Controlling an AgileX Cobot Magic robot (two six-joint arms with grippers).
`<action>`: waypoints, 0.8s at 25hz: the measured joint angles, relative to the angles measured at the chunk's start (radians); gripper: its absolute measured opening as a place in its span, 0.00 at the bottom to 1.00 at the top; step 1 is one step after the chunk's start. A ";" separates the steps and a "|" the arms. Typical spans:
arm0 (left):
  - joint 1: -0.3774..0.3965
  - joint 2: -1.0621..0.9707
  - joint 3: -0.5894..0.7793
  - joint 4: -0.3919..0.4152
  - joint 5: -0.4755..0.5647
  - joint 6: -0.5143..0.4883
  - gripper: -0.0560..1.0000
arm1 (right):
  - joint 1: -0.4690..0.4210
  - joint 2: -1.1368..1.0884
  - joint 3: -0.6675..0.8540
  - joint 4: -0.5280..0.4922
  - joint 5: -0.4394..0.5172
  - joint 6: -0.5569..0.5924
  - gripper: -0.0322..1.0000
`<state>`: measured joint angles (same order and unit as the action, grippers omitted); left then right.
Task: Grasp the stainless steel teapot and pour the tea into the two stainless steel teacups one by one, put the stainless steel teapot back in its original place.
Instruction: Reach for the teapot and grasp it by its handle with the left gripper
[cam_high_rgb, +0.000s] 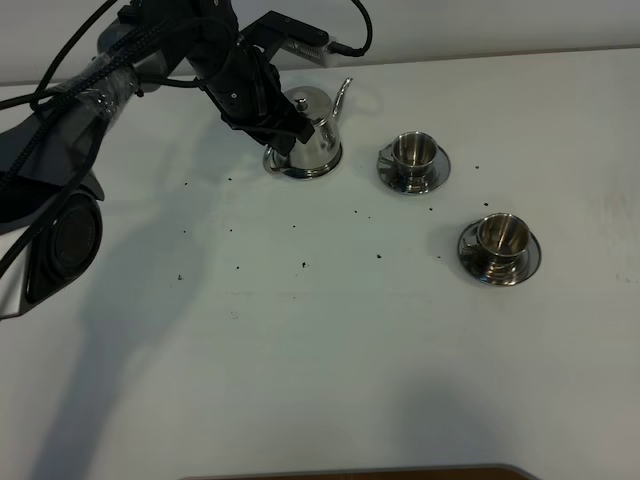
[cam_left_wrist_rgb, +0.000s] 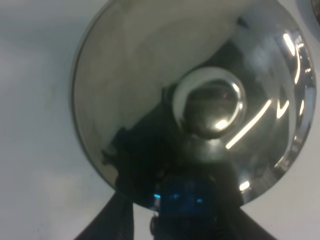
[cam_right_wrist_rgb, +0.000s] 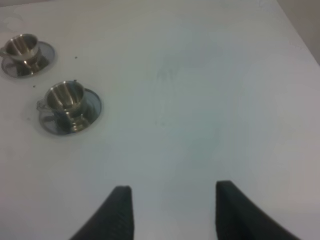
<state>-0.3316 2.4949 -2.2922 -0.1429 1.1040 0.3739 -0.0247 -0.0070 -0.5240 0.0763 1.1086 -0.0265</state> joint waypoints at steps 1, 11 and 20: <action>0.000 0.001 0.000 -0.001 -0.001 0.001 0.43 | 0.000 0.000 0.000 0.000 0.000 0.000 0.40; 0.000 0.008 0.000 -0.022 -0.042 0.006 0.31 | 0.000 0.000 0.000 0.000 0.000 0.000 0.40; 0.000 0.009 0.000 -0.035 -0.053 0.006 0.30 | 0.000 0.000 0.000 0.000 0.000 0.000 0.40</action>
<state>-0.3316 2.5040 -2.2922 -0.1775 1.0511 0.3801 -0.0247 -0.0070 -0.5240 0.0763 1.1086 -0.0262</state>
